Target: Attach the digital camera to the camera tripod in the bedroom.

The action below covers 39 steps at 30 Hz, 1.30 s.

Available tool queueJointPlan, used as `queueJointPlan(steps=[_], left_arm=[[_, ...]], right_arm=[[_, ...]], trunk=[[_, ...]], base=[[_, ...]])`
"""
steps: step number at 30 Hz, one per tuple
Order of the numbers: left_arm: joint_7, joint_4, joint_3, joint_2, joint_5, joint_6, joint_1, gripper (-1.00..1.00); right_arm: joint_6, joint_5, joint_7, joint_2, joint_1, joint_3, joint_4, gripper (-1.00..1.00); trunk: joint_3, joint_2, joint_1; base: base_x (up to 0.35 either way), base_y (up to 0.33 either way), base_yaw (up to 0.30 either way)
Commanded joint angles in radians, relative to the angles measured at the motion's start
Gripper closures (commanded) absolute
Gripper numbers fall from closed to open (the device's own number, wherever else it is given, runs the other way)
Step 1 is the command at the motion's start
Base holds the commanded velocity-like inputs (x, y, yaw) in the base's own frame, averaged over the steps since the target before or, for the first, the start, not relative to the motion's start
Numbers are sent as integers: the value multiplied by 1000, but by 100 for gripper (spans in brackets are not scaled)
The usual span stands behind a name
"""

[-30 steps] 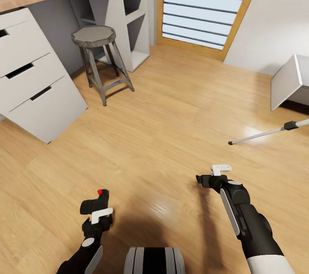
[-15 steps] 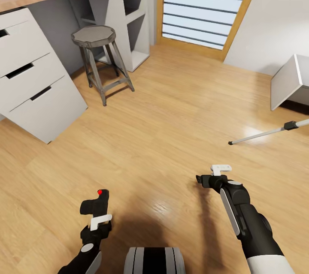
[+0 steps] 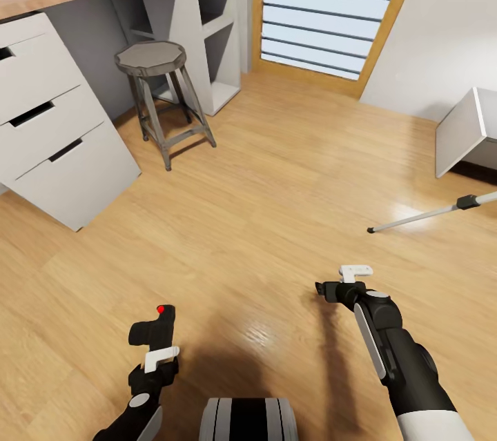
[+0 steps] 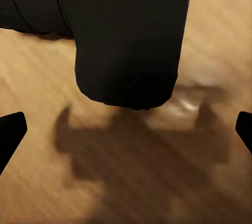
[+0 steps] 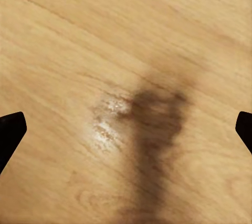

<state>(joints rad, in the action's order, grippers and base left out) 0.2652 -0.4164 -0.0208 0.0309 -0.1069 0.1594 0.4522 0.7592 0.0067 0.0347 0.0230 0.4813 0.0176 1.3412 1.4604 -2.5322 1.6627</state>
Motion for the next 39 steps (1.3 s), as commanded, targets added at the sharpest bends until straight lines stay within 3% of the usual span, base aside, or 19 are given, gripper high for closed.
queueJointPlan(steps=[1, 39], left_arm=[[2, 0, -3, 0, -10, 5, 0, -100], [17, -3, -5, 8, -12, -9, 0, -100]], right_arm=[[5, 1, 4, 0, 0, 1, 1, -100], [3, 4, -4, 0, 0, 2, 1, -100]], trunk=[[1, 0, 0], [1, 0, 0]], base=[[0, 0, 0], [0, 0, 0]])
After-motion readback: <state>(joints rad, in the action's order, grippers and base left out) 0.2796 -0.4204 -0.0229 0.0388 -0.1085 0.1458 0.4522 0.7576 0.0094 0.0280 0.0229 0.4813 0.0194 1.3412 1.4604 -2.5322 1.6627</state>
